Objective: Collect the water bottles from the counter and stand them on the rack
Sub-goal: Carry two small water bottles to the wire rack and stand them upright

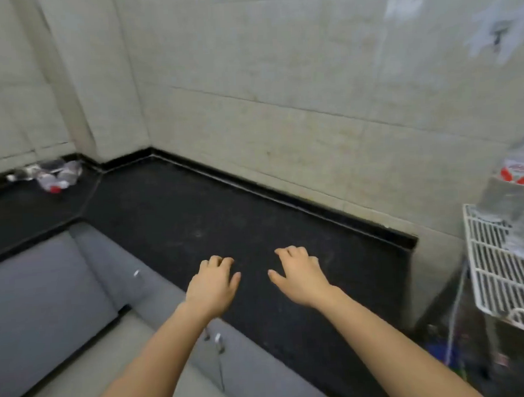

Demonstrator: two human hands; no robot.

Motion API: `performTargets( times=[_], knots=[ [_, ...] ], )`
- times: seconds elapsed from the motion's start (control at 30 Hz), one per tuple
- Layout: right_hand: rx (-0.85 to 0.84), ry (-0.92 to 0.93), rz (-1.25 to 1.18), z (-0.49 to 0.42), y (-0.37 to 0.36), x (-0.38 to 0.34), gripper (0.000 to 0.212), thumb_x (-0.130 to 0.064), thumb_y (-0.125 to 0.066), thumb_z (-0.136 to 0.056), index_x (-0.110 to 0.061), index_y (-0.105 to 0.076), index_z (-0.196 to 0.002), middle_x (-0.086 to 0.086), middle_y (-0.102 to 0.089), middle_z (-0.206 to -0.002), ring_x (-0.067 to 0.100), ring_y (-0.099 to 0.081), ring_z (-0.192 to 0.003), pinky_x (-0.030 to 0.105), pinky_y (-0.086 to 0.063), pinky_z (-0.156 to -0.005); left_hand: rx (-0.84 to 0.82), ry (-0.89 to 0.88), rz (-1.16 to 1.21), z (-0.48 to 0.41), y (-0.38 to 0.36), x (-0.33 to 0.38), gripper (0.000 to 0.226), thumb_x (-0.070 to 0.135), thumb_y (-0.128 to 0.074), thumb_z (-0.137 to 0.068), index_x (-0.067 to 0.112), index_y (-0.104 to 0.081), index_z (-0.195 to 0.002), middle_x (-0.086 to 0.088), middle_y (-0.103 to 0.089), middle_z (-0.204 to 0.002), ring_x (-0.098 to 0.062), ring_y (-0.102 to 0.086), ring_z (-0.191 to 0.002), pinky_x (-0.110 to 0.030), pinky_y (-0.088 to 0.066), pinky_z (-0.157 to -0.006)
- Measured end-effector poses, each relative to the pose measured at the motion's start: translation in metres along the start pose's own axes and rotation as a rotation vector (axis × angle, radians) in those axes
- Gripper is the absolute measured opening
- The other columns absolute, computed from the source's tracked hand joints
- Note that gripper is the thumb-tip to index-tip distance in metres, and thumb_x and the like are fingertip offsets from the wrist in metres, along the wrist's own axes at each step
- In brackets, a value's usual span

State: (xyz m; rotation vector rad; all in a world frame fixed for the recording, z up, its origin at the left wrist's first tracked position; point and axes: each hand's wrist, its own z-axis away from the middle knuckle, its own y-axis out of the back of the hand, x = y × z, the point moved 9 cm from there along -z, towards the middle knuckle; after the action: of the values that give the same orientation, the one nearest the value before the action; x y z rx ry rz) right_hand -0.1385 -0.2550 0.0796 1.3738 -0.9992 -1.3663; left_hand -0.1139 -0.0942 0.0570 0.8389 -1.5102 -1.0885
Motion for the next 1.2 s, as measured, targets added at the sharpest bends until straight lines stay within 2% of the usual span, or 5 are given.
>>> performTargets(
  times=[0.17,0.43,0.97,1.2],
  knots=[
    [-0.146,0.127,0.056,-0.056,-0.057,-0.12,0.054,-0.045,-0.039,-0.099,-0.014,-0.034,-0.143,0.007,-0.039,-0.144,0.028,-0.032,-0.133,0.047,-0.03,-0.106,-0.033,0.178,-0.078,0.017,0.028,-0.138,0.047,0.042,-0.035,-0.098,0.017,-0.038,-0.138,-0.007,-0.041,-0.139,-0.027,-0.035,-0.13,-0.041,-0.043,-0.098],
    [-0.209,0.284,0.117,-0.156,-0.108,-0.261,0.055,-0.044,-0.042,-0.097,-0.013,-0.036,-0.141,0.009,-0.04,-0.143,0.029,-0.033,-0.132,0.049,-0.029,-0.106,-0.044,0.353,-0.116,-0.011,0.063,-0.293,0.047,0.04,-0.033,-0.099,0.014,-0.037,-0.137,-0.01,-0.04,-0.137,-0.029,-0.036,-0.126,-0.044,-0.042,-0.098],
    [-0.315,0.328,0.069,-0.45,-0.167,-0.444,0.056,-0.042,-0.043,-0.097,-0.013,-0.033,-0.144,0.01,-0.039,-0.144,0.029,-0.033,-0.134,0.05,-0.029,-0.107,0.024,0.502,-0.082,-0.208,0.137,-0.555,0.048,0.039,-0.033,-0.099,0.014,-0.034,-0.141,-0.008,-0.039,-0.139,-0.026,-0.036,-0.128,-0.039,-0.042,-0.098],
    [-0.351,0.322,0.073,-0.544,-0.207,-0.509,0.056,-0.041,-0.041,-0.098,-0.014,-0.031,-0.146,0.009,-0.038,-0.145,0.028,-0.032,-0.134,0.049,-0.029,-0.108,-0.003,0.572,-0.004,-0.278,0.132,-0.662,0.049,0.038,-0.032,-0.1,0.016,-0.031,-0.144,-0.005,-0.038,-0.141,-0.025,-0.035,-0.129,-0.038,-0.044,-0.097]
  ],
)
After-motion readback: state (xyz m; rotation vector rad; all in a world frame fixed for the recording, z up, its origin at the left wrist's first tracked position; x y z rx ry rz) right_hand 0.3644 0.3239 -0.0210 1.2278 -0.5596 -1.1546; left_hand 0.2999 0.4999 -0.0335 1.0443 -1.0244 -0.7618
